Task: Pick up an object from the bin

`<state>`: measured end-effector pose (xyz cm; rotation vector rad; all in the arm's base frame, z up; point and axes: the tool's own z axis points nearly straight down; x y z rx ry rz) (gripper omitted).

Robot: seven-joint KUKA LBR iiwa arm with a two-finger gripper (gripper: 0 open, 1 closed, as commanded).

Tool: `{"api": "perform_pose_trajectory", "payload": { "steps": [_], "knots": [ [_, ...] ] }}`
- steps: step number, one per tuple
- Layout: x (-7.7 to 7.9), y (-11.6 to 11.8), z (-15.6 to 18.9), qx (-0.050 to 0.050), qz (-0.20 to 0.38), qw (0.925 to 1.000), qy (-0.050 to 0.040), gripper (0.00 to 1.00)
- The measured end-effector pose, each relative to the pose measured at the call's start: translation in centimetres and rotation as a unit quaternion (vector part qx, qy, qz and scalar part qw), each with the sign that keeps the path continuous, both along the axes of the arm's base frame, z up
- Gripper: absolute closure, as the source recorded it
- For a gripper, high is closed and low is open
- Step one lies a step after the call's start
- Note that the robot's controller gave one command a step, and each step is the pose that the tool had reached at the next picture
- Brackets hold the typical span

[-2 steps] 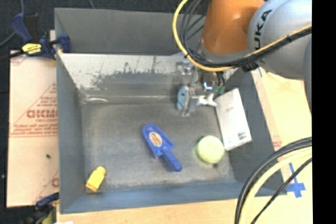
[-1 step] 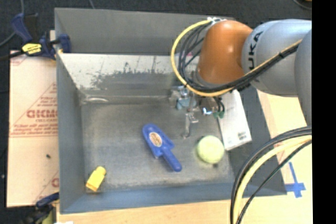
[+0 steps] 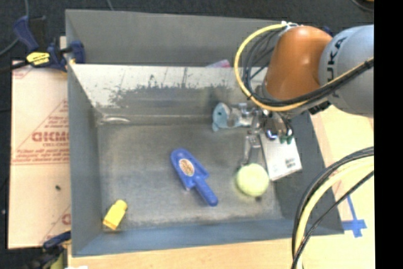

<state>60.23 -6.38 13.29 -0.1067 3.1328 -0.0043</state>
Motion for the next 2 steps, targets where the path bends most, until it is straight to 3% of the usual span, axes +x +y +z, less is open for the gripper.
{"api": "perform_pose_trajectory", "payload": {
  "steps": [1,2],
  "knots": [
    [2.0,5.8,-6.2,0.001,0.154,0.9881,0.0036,0.00],
    [-5.6,1.0,-6.3,-0.001,0.055,0.9985,0.0013,0.00]
  ]
}}
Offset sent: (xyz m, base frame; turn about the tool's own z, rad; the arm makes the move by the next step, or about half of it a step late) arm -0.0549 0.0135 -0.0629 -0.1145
